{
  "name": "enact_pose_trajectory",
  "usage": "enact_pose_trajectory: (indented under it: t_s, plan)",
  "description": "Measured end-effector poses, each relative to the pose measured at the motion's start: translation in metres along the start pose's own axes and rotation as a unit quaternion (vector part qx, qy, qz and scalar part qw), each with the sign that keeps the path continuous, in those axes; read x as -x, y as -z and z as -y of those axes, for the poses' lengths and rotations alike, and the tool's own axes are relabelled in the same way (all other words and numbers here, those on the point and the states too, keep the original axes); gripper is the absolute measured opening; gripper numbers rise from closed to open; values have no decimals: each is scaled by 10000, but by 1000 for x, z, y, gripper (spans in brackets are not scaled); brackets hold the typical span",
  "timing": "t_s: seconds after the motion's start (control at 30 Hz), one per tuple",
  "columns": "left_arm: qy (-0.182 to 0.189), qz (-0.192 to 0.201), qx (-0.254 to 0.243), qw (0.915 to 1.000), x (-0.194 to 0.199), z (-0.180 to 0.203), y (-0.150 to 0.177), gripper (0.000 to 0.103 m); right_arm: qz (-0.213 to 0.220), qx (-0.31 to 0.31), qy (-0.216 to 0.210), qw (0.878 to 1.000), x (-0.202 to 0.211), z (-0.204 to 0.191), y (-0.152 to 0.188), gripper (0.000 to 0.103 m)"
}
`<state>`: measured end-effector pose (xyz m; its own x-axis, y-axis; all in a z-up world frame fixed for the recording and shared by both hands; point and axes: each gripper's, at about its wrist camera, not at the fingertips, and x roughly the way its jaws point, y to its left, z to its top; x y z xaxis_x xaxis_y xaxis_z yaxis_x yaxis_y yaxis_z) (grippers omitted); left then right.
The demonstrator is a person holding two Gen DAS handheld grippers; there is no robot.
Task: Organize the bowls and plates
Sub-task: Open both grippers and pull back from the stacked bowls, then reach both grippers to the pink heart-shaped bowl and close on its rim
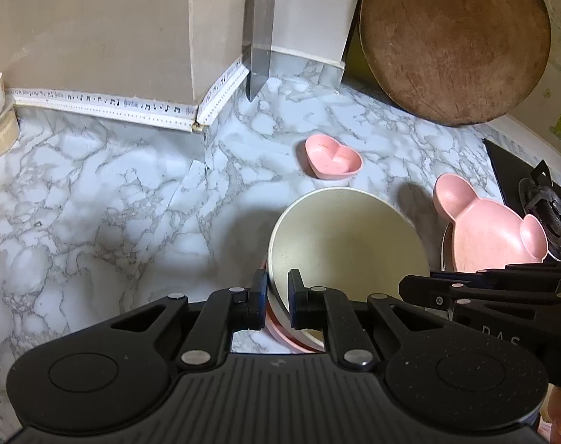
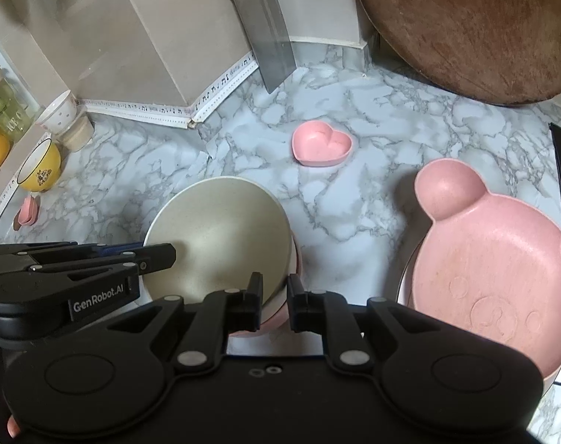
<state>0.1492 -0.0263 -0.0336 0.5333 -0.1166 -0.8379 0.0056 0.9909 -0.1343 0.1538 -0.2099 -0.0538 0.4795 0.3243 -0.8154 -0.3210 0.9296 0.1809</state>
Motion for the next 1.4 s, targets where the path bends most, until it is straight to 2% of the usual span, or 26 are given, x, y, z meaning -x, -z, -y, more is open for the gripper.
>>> enact_pose_trajectory:
  t_s: [0.23,0.57,0.73,0.9,1.2,1.3,1.37,1.4]
  plan:
    - [-7,-41,-8,10000,-4,0,2,11,-29,-49,-35,10000,-3,1,1,14]
    - [136,-108,30,9998,-8,-8,-1,11,1,-72,-120,9999,-2,2,-1,23]
    - [52,79,-17,10000,-1,-10,-6,11,146,-17,-95,9998,6,4,-7,28]
    - [17,218,-66,9997,6,-12,-13,11,268,-15,-90,9996,13,8,-14,37]
    - [135,560,-192,9982,18,-13,-37,12,582,14,-38,9983,26,16,-30,50]
    - [198,600,-189,9978,18,-13,-45,25,679,13,-23,9977,28,19,-39,51]
    - [256,637,-192,9975,18,-13,-51,49,731,-3,-36,9973,29,22,-46,52]
    - [263,681,-170,9972,19,-13,-54,56,756,-26,-37,9971,29,24,-50,53]
